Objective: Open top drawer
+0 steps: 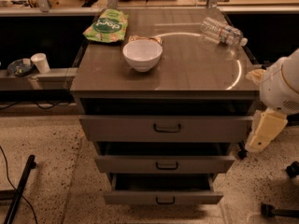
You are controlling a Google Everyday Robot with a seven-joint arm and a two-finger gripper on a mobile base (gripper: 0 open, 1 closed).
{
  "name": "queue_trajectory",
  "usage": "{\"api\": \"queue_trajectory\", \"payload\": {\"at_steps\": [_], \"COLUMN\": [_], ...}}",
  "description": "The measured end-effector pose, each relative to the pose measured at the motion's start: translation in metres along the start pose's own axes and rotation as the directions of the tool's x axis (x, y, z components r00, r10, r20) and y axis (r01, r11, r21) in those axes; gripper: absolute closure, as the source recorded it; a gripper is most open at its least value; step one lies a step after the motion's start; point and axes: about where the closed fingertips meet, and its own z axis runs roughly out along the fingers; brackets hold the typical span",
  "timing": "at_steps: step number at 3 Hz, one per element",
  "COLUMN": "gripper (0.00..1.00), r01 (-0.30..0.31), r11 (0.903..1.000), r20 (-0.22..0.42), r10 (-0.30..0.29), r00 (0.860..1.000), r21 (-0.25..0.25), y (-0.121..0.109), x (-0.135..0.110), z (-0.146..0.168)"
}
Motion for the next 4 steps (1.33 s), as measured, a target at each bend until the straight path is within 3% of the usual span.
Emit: {"api": "queue_trajectory", "payload": {"at_steps": [2,4], "gripper": [0.00,0.00], "r01": [0.016,0.028], "r11": [0.9995,0.9993], "r20": [0.077,0.050], "r10": [-0.014,-0.027], "r00": [0.997,0.998], "r21": [-0.028,-0.026], "y": [0.014,0.014], "x": [0.012,0.013], "z": [0.071,0.078]}}
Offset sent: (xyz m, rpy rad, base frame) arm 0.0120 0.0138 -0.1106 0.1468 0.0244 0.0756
